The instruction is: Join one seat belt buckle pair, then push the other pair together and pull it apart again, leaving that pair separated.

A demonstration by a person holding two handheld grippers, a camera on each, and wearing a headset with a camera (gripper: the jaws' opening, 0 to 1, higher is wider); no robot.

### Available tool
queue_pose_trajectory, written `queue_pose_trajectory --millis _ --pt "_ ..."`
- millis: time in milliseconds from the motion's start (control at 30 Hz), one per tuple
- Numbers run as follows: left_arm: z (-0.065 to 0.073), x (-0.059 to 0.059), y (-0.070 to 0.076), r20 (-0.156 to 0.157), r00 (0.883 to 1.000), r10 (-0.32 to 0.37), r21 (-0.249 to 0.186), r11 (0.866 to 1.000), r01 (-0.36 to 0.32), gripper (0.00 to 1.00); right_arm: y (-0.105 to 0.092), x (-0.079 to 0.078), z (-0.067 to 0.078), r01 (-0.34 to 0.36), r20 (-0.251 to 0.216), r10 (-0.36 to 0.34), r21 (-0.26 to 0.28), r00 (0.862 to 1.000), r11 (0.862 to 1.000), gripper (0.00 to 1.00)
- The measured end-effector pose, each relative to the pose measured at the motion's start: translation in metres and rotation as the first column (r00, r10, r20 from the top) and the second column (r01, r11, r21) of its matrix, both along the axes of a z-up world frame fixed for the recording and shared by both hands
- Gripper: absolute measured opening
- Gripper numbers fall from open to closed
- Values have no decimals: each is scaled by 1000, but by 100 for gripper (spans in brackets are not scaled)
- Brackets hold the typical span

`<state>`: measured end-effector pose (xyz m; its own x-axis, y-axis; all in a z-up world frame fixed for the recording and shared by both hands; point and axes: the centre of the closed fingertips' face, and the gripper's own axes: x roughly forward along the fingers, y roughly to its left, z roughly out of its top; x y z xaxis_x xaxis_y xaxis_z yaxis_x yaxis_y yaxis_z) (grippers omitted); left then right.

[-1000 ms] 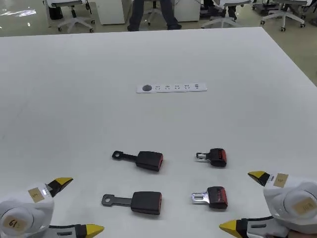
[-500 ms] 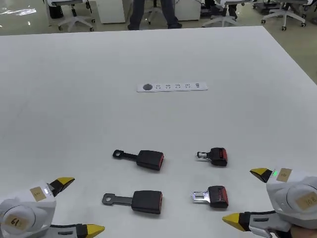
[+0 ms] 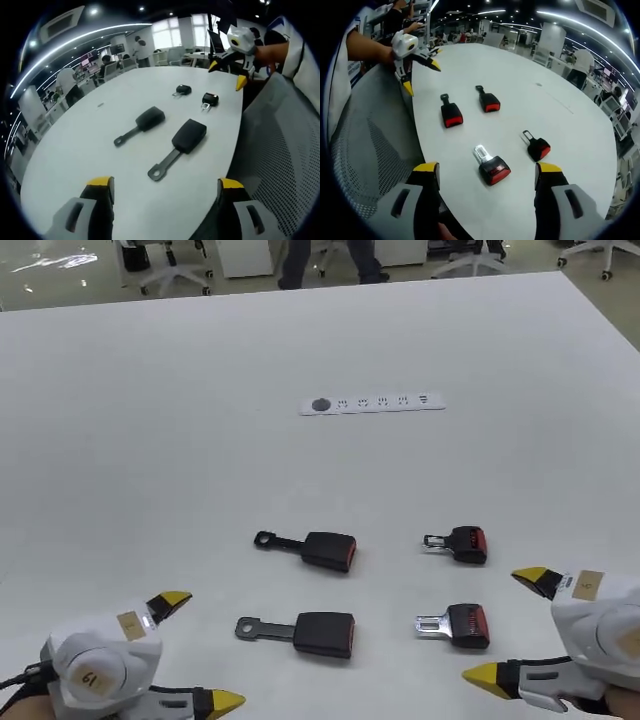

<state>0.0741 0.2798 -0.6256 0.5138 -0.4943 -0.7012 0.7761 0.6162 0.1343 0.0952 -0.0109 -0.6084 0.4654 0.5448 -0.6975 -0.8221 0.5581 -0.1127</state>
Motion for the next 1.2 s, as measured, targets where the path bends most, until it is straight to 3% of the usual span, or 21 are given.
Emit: queue_pose_trajectory --millis 300,667,1200 --pt "-1 -3 -4 -3 999 -33 12 999 33 84 2 -1 -1 -12 -5 12 -2 1000 1000 76" --pt "7 -2 -4 5 1000 -11 -37 999 11 82 6 0 0 -52 24 52 8 998 999 75" --pt "9 -4 -4 -11 1000 -17 -39 999 17 80 -4 -3 5 -39 20 39 -12 999 999 71"
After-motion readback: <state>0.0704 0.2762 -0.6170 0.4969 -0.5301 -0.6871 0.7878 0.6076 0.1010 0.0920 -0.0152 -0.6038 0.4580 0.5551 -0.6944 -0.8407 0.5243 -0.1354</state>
